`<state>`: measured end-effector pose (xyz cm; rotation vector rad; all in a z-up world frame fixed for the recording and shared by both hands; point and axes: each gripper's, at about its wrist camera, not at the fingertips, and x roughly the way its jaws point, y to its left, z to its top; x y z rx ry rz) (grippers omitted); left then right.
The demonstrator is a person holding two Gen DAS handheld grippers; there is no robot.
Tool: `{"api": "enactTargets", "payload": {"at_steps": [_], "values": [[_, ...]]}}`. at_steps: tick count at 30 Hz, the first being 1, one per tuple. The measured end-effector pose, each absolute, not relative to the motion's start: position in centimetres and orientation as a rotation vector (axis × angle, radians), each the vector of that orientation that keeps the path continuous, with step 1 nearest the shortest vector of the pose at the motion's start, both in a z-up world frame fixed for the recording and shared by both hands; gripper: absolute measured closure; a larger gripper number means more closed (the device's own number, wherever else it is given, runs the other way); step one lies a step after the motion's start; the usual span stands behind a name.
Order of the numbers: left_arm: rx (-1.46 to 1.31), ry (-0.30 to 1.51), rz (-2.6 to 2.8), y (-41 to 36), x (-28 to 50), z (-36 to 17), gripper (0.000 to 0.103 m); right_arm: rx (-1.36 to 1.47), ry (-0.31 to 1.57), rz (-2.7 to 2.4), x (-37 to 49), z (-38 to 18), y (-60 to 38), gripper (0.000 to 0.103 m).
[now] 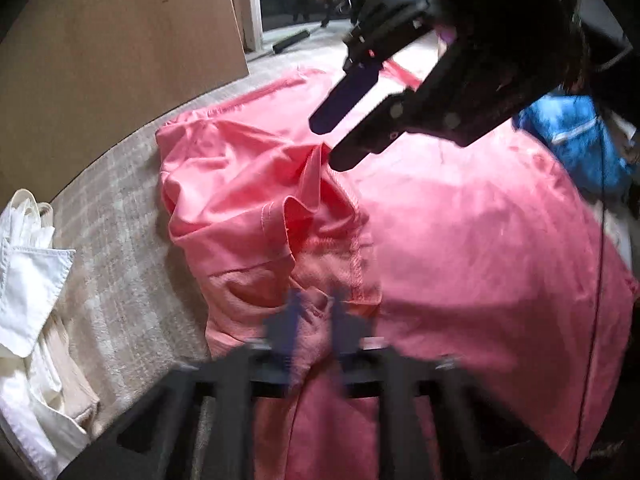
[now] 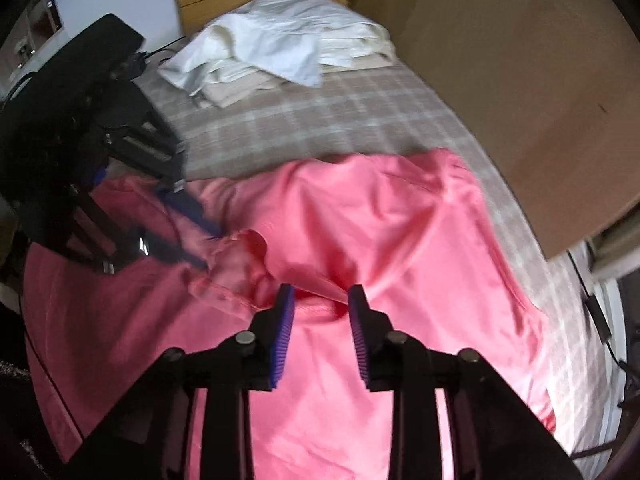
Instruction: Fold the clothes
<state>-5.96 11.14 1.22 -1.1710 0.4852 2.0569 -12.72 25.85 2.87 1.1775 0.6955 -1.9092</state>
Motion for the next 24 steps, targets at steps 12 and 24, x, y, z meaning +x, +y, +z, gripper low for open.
{"api": "enactTargets", "payload": {"at_steps": [12,24], "values": [[-1.121,0.351,2.078,9.2,-3.8,3.8,0.101,1.25,0.684,-1.888,-13.8,1.0,25.9,0.09],[-1.165,0.407,2.036,8.7,-3.5,2.5,0.101,1.203,0.525,-1.99,-12.7,3.5,29.0,0.101]]}}
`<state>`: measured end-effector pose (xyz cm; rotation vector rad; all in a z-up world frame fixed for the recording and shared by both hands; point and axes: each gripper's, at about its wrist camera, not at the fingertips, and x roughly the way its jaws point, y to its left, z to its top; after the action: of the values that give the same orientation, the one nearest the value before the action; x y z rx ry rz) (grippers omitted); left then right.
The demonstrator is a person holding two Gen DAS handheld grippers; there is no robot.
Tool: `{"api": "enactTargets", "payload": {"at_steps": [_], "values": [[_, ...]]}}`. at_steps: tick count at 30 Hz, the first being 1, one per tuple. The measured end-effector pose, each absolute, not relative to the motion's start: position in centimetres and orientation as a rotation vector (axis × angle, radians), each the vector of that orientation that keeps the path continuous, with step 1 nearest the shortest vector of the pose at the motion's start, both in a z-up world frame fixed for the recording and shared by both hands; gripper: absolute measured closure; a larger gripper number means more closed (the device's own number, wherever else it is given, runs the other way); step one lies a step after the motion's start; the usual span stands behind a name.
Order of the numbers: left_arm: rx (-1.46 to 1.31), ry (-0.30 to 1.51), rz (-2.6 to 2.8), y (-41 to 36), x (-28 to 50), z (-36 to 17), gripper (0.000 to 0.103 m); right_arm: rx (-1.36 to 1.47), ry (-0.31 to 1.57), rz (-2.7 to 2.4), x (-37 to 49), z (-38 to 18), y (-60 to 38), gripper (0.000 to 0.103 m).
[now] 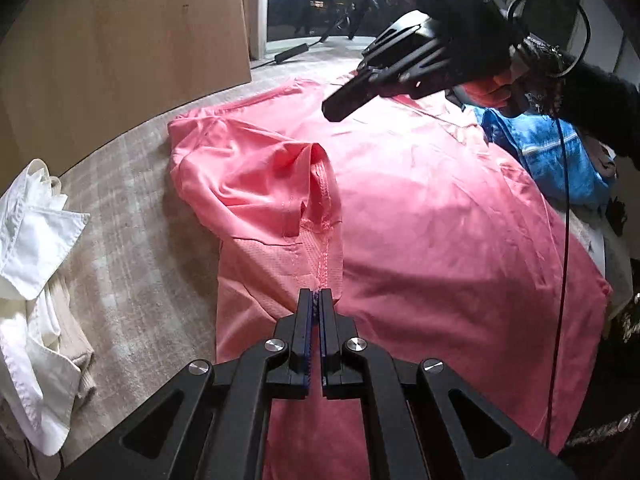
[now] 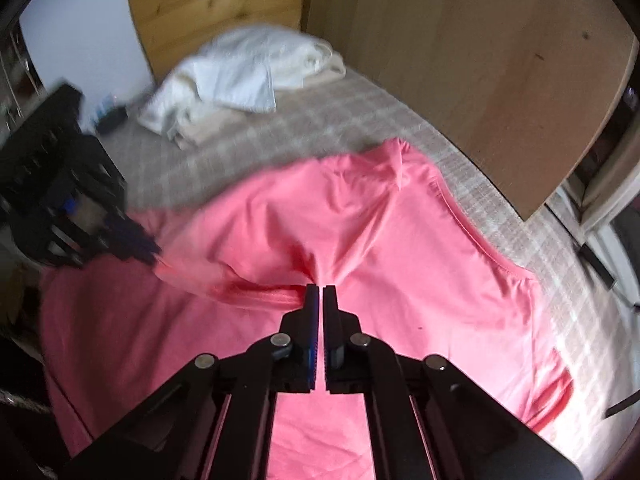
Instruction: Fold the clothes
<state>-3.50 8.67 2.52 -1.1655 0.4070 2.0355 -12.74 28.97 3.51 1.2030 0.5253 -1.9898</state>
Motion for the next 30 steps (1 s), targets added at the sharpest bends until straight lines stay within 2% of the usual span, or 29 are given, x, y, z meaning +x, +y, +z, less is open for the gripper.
{"api": "enactTargets", "payload": {"at_steps": [2,5,15,18,30], "values": [[-1.168,0.419,2.034,8.6,-3.4,2.4,0.101,1.206,0.53,-1.979,-12.4,3.2,28.7,0.091],[-1.18,0.427,2.036,8.2,-3.5,2.3,0.101,1.184,0.598,-1.967,-12.1,2.6,27.3,0.091],[-1.2,0.425,2.022,7.6,-3.6,2.0,0.101,1.206,0.572,-1.942,-13.4,2.6,26.7,0.091],[-1.2,0.426,2.013,7.8,-3.5,1.9,0.101,1.195,0.603,-1.94,-13.6,2.9,26.5,0.084],[-1.216,0.427,2.002,8.0,-3.6,1.9,0.101,1.144,0.639,-1.892,-12.9,3.0,25.1,0.084]]}}
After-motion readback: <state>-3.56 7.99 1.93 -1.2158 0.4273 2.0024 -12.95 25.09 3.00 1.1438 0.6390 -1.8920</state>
